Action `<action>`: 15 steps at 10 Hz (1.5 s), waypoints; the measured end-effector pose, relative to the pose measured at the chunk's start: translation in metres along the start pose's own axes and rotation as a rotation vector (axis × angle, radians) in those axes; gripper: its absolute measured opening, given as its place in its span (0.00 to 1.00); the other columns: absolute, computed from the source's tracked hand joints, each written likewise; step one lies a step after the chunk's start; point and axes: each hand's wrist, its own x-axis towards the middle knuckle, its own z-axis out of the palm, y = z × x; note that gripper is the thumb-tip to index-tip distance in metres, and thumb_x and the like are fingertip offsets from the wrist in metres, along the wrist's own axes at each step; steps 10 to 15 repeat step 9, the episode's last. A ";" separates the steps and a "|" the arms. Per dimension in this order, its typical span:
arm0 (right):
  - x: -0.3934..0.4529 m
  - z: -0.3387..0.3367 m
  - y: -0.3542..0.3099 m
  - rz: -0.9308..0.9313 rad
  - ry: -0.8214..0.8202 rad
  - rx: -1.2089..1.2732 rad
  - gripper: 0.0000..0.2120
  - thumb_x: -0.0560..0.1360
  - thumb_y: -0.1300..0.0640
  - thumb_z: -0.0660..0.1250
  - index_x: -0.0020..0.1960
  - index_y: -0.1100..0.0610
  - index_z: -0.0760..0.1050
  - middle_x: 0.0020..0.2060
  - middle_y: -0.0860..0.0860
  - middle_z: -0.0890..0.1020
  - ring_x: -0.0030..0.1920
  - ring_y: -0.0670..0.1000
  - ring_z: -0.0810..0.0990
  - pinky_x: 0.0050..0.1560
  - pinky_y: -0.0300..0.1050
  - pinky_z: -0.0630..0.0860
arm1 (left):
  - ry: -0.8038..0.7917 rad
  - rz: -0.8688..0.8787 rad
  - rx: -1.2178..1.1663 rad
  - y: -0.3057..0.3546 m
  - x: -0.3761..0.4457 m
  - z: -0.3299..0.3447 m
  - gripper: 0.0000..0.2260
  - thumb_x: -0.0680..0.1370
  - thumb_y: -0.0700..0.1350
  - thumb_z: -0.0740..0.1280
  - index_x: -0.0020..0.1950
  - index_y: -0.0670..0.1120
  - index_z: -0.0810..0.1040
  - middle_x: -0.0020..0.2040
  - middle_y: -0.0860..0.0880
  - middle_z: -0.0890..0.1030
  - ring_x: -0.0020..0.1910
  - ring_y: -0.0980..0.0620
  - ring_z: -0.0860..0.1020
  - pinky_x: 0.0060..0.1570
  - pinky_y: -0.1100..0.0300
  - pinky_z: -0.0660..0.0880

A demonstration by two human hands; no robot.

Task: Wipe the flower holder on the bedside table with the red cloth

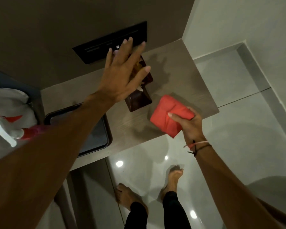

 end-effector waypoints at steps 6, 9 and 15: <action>-0.043 0.236 0.029 0.250 -0.371 -0.234 0.19 0.76 0.65 0.72 0.67 0.59 0.77 0.59 0.59 0.85 0.57 0.56 0.83 0.65 0.56 0.79 | 0.213 -1.104 -0.980 -0.123 -0.199 0.040 0.16 0.78 0.35 0.71 0.66 0.37 0.79 0.58 0.40 0.85 0.58 0.39 0.83 0.64 0.41 0.79; -0.071 0.248 0.010 0.016 -0.610 -0.905 0.37 0.77 0.67 0.63 0.82 0.51 0.56 0.74 0.57 0.73 0.71 0.59 0.74 0.73 0.56 0.72 | -0.191 -0.936 -0.640 -0.109 -0.198 0.028 0.25 0.81 0.39 0.63 0.78 0.42 0.66 0.76 0.38 0.69 0.71 0.35 0.74 0.72 0.46 0.72; -0.071 0.248 0.010 0.016 -0.610 -0.905 0.37 0.77 0.67 0.63 0.82 0.51 0.56 0.74 0.57 0.73 0.71 0.59 0.74 0.73 0.56 0.72 | -0.191 -0.936 -0.640 -0.109 -0.198 0.028 0.25 0.81 0.39 0.63 0.78 0.42 0.66 0.76 0.38 0.69 0.71 0.35 0.74 0.72 0.46 0.72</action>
